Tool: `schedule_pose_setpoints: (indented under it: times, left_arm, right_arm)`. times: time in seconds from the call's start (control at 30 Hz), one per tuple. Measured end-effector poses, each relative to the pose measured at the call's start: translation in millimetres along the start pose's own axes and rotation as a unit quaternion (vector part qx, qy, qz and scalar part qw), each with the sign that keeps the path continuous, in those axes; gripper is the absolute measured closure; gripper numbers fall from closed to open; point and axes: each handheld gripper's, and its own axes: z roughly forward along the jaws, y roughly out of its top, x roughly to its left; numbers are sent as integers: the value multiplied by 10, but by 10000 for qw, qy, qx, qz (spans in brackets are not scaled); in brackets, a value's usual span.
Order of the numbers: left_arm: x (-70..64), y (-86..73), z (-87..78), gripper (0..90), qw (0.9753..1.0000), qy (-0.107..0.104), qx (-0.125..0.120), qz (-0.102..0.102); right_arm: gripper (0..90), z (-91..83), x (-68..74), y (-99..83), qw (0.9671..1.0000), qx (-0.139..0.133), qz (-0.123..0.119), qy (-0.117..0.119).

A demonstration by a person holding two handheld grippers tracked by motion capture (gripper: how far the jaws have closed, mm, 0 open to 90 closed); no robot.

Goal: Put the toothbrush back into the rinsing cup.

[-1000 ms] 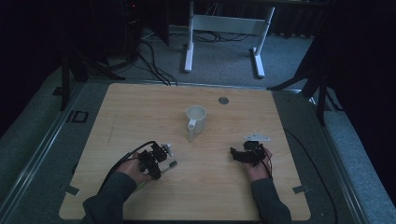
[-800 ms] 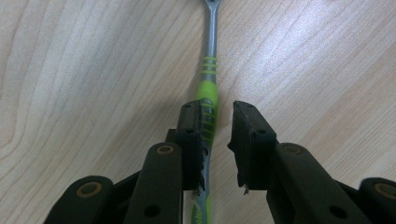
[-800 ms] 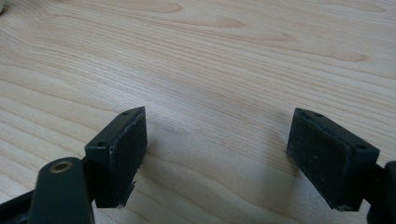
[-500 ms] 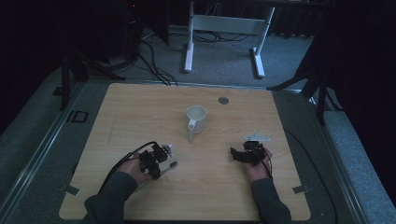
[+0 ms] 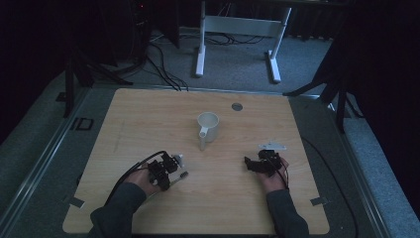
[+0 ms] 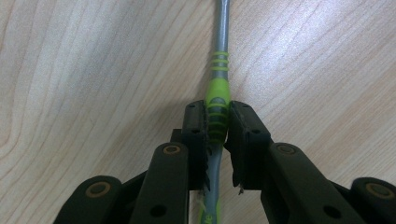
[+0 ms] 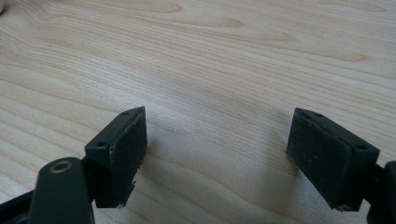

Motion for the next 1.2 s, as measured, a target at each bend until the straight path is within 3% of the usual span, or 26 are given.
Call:
schedule_pose_setpoints:
  times: [0.9,1.2]
  left_arm:
    - [8,8,27,790,9999,100,-21,44]
    - [35,-28,-40,793,9996,3,-256,-92]
  right_arm:
    - [198,0,0,0,10000,1,-2,0]
    - [198,0,0,0,10000,0,0,2]
